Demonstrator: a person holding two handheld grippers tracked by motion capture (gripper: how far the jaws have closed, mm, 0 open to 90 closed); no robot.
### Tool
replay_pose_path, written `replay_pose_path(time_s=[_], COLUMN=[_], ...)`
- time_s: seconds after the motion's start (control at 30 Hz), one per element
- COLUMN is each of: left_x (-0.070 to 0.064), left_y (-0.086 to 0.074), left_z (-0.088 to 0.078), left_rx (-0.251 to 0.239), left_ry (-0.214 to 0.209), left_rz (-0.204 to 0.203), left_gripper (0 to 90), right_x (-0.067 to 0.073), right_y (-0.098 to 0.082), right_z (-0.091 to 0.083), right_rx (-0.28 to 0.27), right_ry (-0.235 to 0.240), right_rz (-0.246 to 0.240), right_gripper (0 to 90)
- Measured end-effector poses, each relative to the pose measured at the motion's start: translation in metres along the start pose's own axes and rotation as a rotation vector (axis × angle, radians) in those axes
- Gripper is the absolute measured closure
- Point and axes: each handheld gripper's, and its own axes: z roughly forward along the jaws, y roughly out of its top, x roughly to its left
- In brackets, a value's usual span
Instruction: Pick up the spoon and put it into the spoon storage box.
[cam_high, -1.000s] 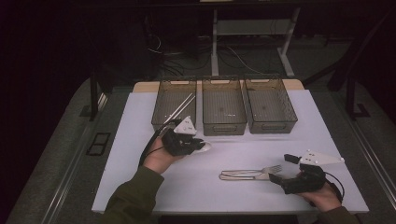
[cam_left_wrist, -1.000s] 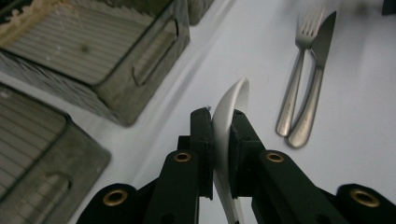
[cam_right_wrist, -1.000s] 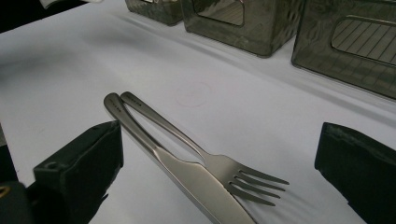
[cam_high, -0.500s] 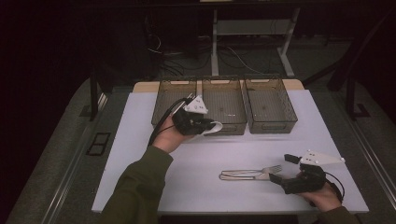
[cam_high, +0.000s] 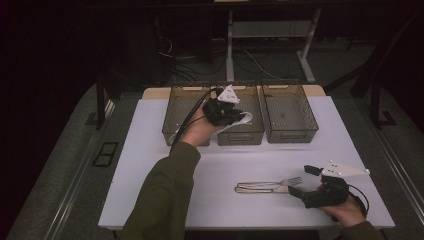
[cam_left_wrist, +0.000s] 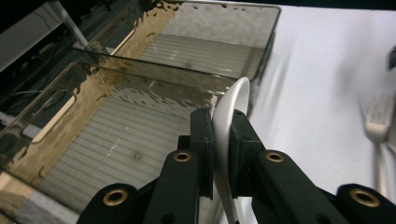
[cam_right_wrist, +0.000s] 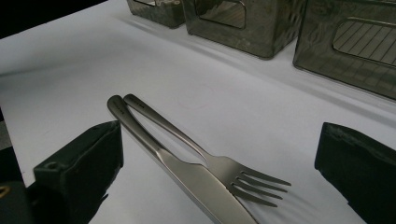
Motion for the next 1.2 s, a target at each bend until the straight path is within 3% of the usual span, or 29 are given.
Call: replay_pose_path(time_s=[0.1, 0.3, 0.5, 0.73, 0.93, 1.1, 1.2], left_x=[0.002, 0.01, 0.017, 0.017, 0.017, 0.015, 0.012], left_y=[0.003, 0.002, -0.005, -0.01, -0.01, -0.006, -0.004], left_z=[0.013, 0.036, 0.049, 0.062, 0.06, 0.054, 0.049], left_rx=[0.008, 0.02, 0.036, 0.051, 0.02, -0.006, -0.037], left_ry=[0.005, 0.017, 0.031, 0.029, 0.009, -0.008, -0.034], left_rz=[0.02, 0.016, 0.008, -0.042, -0.091, -0.1, -0.139], left_gripper=[81.9, 81.8, 81.7, 81.2, 71.6, 65.1, 60.5], right_x=[0.001, 0.001, 0.002, 0.002, 0.002, 0.002, 0.001], right_y=[0.0, 0.0, 0.0, 0.0, 0.0, 0.0, 0.0], right_z=[0.0, 0.0, -0.001, -0.001, -0.001, -0.001, 0.0], right_rx=[-0.005, -0.007, -0.007, -0.012, -0.008, -0.007, -0.009], right_ry=[0.002, 0.006, 0.01, 0.011, 0.011, 0.012, 0.01], right_rz=[0.003, 0.0, -0.002, -0.003, -0.005, -0.006, -0.009], right_gripper=[1.2, 1.2, 1.2, 1.2, 1.2, 1.2, 1.2])
